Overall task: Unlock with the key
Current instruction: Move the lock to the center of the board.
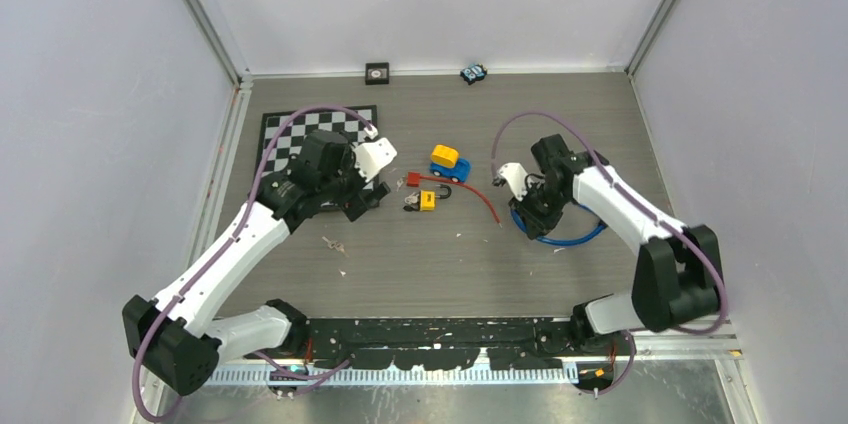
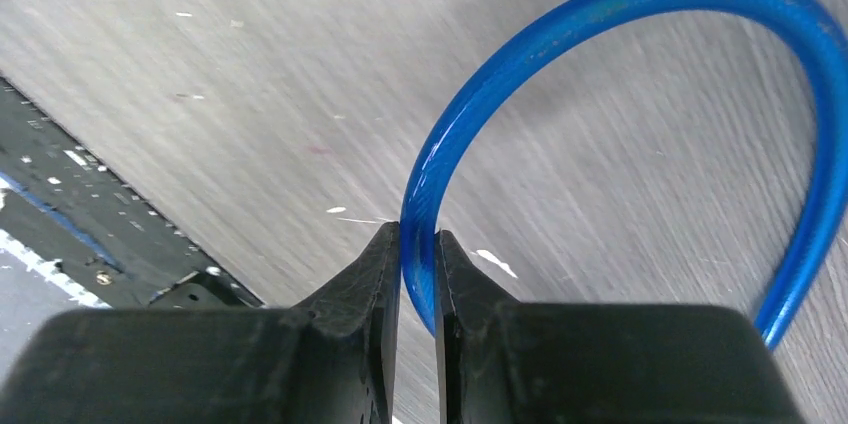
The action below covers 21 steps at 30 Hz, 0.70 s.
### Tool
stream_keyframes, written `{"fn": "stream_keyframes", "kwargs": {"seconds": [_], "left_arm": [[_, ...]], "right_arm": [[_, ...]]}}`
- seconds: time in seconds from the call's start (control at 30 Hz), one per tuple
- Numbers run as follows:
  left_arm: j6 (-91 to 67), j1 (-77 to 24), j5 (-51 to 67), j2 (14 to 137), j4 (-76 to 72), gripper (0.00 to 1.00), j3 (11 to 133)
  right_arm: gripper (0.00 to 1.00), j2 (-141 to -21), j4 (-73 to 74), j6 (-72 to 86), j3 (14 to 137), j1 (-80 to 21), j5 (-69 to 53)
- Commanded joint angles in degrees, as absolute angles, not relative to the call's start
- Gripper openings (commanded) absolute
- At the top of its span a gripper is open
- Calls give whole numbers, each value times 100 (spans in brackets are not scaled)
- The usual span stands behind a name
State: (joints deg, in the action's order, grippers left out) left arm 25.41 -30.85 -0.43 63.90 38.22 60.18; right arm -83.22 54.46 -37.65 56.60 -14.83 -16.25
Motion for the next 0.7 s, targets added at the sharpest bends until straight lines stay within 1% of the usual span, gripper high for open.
{"fn": "stream_keyframes", "kwargs": {"seconds": [0.0,0.13,0.2,0.3,0.67], "left_arm": [[2431,-2947,-293,6299,4087,100,6079],[2468,-2725,-161,6383,4191,100,6032],[2476,-2616,-147,6431,4225,100,6025],[2540,-2478,-184,6460,4248,100,6020],[2372,-2129,-157,6373,4544,100,6167]], "right_arm": [[1,-7503,5150,-3186,5311,-2310,-1850],[1,-7340,4548,-2491,5146,-3452,-1452],[1,-7395,4345,-2282,5229,-3818,-1331],[1,-7598,4221,-1958,5449,-4239,-1246],[8,-8572,3460,-1071,6074,-5518,-1449]]}}
